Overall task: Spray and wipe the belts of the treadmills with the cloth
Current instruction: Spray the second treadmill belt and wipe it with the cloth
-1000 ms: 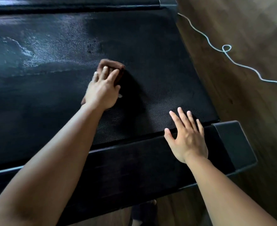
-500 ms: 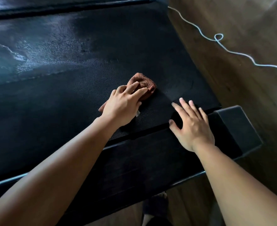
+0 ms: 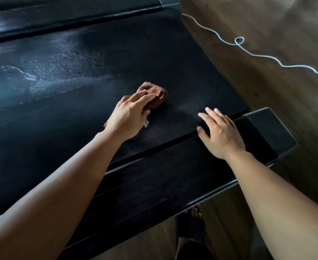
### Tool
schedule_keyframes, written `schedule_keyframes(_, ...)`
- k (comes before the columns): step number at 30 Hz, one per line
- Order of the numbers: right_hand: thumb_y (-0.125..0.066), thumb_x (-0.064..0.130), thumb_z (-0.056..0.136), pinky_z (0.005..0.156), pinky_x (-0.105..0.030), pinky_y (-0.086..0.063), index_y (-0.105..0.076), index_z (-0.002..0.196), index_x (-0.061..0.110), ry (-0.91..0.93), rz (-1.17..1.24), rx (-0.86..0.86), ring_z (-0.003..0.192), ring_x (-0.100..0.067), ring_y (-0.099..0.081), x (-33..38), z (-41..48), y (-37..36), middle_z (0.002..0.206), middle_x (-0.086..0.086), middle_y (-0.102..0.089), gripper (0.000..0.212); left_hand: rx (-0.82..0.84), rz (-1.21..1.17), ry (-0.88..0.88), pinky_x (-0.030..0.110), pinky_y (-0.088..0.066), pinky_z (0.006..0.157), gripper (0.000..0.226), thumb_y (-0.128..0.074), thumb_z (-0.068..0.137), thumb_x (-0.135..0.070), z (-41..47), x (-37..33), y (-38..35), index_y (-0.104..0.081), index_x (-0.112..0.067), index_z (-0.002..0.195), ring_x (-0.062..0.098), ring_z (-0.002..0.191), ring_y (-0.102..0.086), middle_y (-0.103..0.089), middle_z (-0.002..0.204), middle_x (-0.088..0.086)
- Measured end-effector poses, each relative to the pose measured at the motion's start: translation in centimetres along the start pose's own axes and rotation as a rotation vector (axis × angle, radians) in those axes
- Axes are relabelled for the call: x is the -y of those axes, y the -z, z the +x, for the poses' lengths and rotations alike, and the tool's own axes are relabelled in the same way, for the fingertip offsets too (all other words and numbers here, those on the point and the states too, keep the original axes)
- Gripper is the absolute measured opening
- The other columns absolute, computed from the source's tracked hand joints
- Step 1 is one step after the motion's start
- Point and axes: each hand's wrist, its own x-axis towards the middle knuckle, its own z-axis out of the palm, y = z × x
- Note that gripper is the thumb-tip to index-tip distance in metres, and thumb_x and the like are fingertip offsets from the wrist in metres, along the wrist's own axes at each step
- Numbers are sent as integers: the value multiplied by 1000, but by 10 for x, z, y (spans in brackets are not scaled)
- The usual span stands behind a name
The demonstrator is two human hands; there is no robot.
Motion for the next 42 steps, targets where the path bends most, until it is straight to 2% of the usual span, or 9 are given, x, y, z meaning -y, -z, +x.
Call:
schedule_keyframes(4, -50, 39, 97, 115, -44, -33, -55, 137, 18, 22, 47, -48, 139, -28, -41, 17, -8, 8, 147, -7, -50, 46, -22, -3, 49, 41, -35, 110, 52, -66, 94, -19, -24, 11, 28, -53, -29, 144, 33, 126, -50, -49, 151, -3)
schedule_keyframes(7, -48, 38, 93, 101, -44, -46, -60, 127, 15, 102, 55, -105, 121, -28, -55, 46, -12, 17, 129, -4, -62, 43, -35, 25, 97, 41, -34, 110, 52, -65, 95, -19, -44, 21, 55, -52, -30, 144, 33, 127, -49, -48, 152, -5)
schedule_keyframes(10, -59, 28, 92, 92, -44, -48, -62, 123, 16, 148, 49, -125, 109, -29, -59, 87, -13, 25, 118, -3, -64, 33, -53, 45, 128, 41, -34, 110, 52, -65, 94, -17, -68, 35, 89, -52, -29, 144, 33, 128, -48, -47, 152, -4)
schedule_keyframes(12, -59, 28, 93, 90, -43, -46, -62, 122, 17, 177, 53, -115, 107, -28, -58, 120, -12, 30, 115, -2, -64, 31, -81, 47, 155, 41, -34, 109, 53, -65, 93, -16, -85, 48, 115, -53, -28, 143, 33, 127, -49, -49, 151, -4)
schedule_keyframes(18, -56, 30, 95, 89, -42, -46, -61, 122, 18, 293, 70, -75, 106, -27, -57, 233, -3, 40, 113, -3, -64, 30, -166, 79, 270, 42, -35, 111, 53, -66, 92, -15, -142, 102, 189, -54, -27, 142, 34, 126, -50, -51, 149, 1)
schedule_keyframes(22, -53, 32, 97, 92, -41, -45, -59, 126, 19, 385, 81, -44, 111, -25, -55, 318, 5, 37, 120, -2, -63, 33, -214, 105, 363, 45, -38, 109, 52, -64, 94, -17, -185, 149, 236, -52, -29, 143, 34, 125, -50, -50, 150, -1)
schedule_keyframes(30, -50, 35, 98, 96, -39, -41, -55, 131, 21, 523, 136, 22, 115, -24, -51, 484, 10, 2, 126, -1, -58, 36, -243, 156, 481, 50, -45, 103, 51, -65, 91, -13, -264, 243, 305, -54, -24, 140, 37, 117, -56, -55, 145, 6)
schedule_keyframes(34, -49, 38, 98, 97, -39, -40, -54, 130, 23, 581, 129, 62, 117, -23, -50, 548, 13, -20, 127, 1, -56, 35, -281, 175, 554, 51, -47, 100, 52, -66, 91, -14, -297, 292, 330, -54, -27, 139, 36, 115, -59, -57, 142, 5)
schedule_keyframes(42, -47, 40, 99, 99, -39, -39, -53, 131, 23, 648, 126, 114, 118, -23, -48, 660, 22, -57, 128, 0, -54, 36, -344, 209, 783, 49, -42, 105, 51, -64, 94, -14, -360, 391, 372, -52, -19, 143, 39, 122, -53, -54, 145, 11)
